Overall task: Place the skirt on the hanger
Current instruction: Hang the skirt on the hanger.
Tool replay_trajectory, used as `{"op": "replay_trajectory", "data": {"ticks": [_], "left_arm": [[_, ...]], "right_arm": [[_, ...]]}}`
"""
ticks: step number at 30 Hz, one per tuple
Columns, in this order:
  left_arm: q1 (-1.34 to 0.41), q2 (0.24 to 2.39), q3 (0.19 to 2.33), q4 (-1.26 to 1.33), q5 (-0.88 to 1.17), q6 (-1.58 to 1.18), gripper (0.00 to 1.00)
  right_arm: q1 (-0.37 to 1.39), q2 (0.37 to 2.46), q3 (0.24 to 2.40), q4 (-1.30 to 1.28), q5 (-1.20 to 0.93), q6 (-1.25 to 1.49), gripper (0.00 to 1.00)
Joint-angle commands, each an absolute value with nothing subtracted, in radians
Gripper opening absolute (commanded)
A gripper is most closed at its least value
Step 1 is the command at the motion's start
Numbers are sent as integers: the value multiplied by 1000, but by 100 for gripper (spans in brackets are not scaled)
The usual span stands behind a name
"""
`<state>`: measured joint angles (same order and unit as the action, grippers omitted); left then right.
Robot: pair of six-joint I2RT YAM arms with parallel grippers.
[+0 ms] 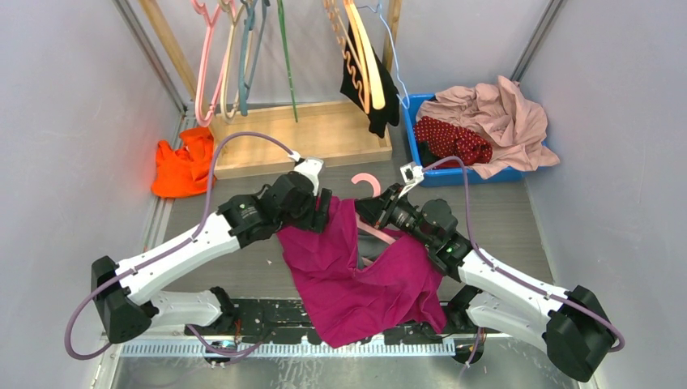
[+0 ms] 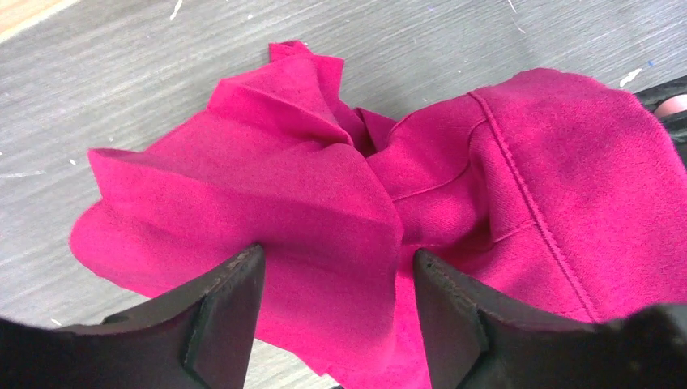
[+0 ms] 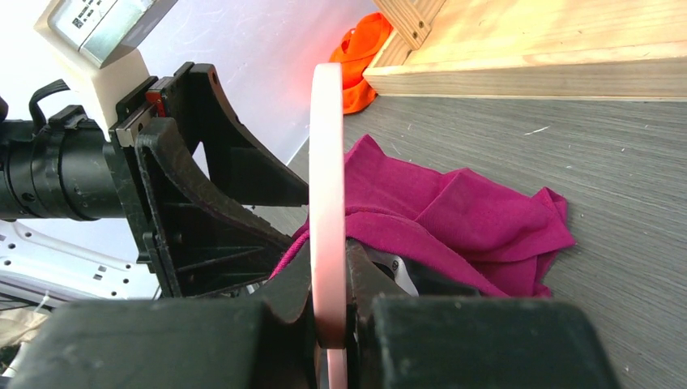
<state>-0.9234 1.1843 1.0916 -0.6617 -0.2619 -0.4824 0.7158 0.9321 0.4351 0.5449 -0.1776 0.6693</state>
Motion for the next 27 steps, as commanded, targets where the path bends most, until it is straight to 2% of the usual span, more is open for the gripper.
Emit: {"op": "replay_trajectory", "data": {"ticks": [1, 3, 4, 7, 9, 10, 20, 27], "left_arm": [[-947, 1200, 1151, -662, -276, -473, 72], [-955, 1219, 1160, -677, -299, -474, 72], [-954, 1230, 1168, -683, -313, -477, 67], [-954, 1245, 1183, -706, -379, -496, 37], [-955, 1246, 1198, -719, -424, -513, 9], [-954, 1249, 1206, -724, -439, -519, 1], [-931, 1249, 1252, -811, -595, -523, 0], [-758, 1193, 1180, -842, -566, -525, 0]], "right_arm": [[711, 915, 478, 655, -183, 695, 1], [710, 914, 479, 654, -185, 695, 1], [710, 912, 479, 654, -185, 695, 1], [709, 907, 479, 652, -186, 696, 1], [710, 905, 481, 648, -192, 697, 1], [710, 905, 482, 646, -193, 696, 1], [710, 873, 465, 634, -193, 695, 1], [709, 850, 462, 620, -190, 694, 1]]}}
